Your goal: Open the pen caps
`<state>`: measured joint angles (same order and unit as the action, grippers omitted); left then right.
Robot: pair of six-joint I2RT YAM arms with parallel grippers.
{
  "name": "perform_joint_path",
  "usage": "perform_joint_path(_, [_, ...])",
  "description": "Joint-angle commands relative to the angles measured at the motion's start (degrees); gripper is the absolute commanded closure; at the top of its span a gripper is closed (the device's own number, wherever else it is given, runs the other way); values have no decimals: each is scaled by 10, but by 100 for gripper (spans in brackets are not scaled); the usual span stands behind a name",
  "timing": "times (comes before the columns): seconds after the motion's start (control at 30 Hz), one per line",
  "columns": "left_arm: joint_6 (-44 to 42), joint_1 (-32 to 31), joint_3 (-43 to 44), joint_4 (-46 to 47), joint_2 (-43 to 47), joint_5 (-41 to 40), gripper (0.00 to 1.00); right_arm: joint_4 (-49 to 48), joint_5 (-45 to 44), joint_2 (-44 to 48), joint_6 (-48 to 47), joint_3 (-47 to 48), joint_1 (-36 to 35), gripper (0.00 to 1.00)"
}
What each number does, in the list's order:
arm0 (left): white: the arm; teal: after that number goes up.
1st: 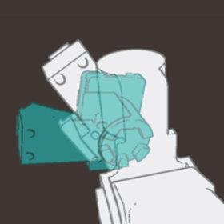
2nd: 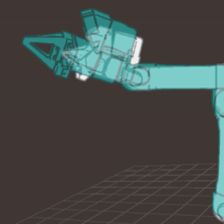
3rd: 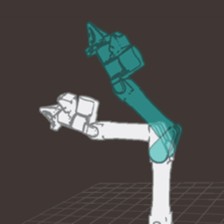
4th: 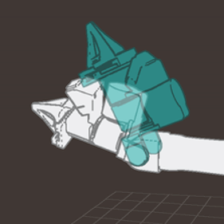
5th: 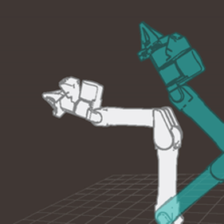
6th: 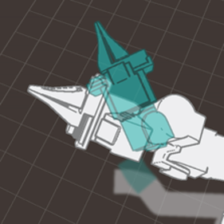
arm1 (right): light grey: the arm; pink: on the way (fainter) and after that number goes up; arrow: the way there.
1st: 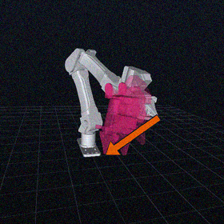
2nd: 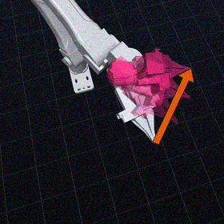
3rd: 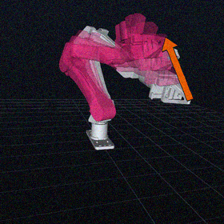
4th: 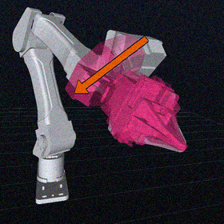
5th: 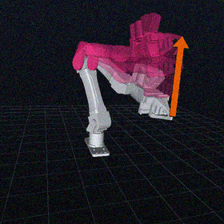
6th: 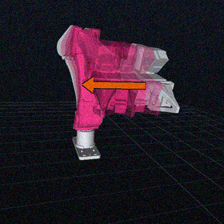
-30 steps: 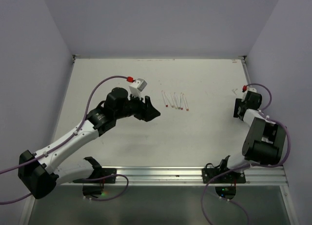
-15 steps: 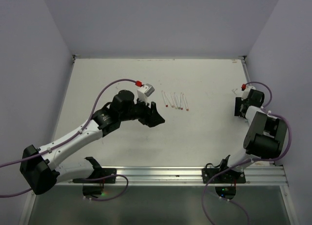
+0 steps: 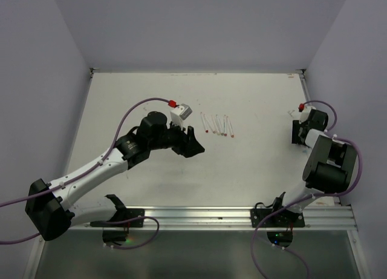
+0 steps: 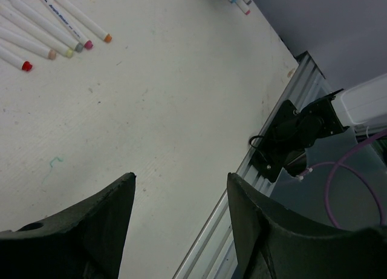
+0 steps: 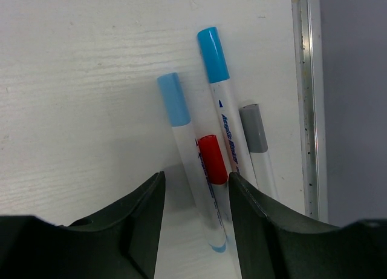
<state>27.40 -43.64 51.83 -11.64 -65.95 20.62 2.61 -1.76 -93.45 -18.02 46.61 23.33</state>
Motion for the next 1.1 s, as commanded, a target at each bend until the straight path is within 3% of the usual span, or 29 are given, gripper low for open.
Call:
perform_joint_path(0.0, [-6, -1, 0, 17, 4, 8, 35, -9, 1, 15, -10, -5, 3, 50])
perform_joint_path(0.37, [-1, -1, -8, 27, 16, 13, 35, -20, -13, 71, -17, -28, 3, 50])
perform_joint_path(1.07, [0, -1, -8, 26, 18, 11, 34, -9, 9, 36, -22, -40, 3, 57])
